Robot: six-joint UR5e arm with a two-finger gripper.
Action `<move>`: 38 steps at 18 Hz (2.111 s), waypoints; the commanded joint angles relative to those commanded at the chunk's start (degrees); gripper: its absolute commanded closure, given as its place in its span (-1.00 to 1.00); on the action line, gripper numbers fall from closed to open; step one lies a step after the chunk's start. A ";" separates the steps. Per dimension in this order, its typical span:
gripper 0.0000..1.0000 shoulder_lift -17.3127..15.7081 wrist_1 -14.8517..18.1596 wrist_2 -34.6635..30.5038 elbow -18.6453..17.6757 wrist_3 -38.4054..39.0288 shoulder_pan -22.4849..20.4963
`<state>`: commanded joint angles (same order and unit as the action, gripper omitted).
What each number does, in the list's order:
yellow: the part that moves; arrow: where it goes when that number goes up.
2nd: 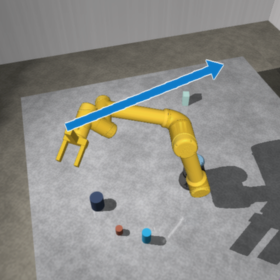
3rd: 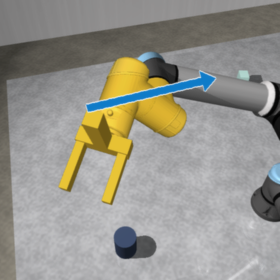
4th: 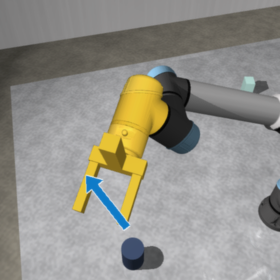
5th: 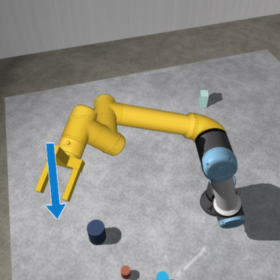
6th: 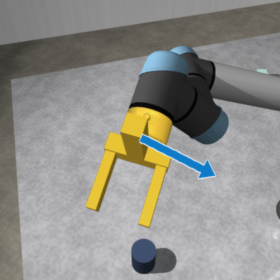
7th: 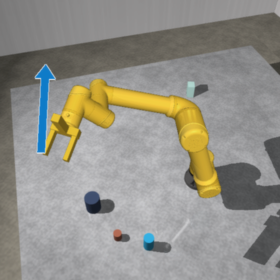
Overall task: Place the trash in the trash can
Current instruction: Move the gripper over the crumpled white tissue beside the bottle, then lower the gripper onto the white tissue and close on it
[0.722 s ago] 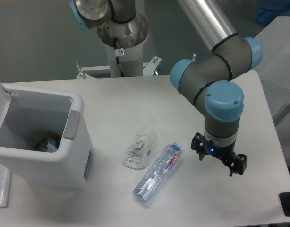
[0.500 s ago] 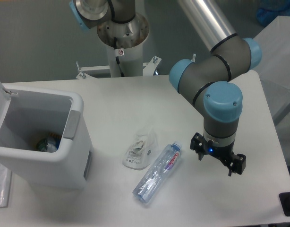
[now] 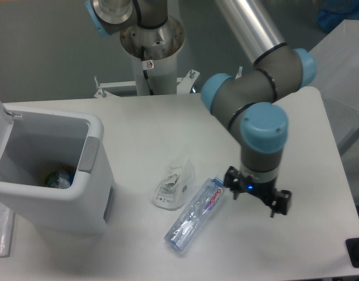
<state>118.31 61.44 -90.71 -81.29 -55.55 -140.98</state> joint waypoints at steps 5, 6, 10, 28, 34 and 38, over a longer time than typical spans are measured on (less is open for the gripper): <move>-1.00 -3.87 -4.37 0.09 -10.88 -1.83 2.82; -1.00 -5.18 -5.79 0.01 -13.61 -4.02 2.82; -1.00 -7.39 -6.07 -0.43 -19.69 -7.38 2.99; 0.92 -4.58 -5.63 -3.42 -24.01 0.08 5.28; 1.00 -6.16 -5.45 -2.72 -23.04 0.44 5.10; 1.00 -6.60 -4.92 -2.63 -22.69 0.36 4.66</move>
<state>111.71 56.51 -93.34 -103.98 -55.20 -136.32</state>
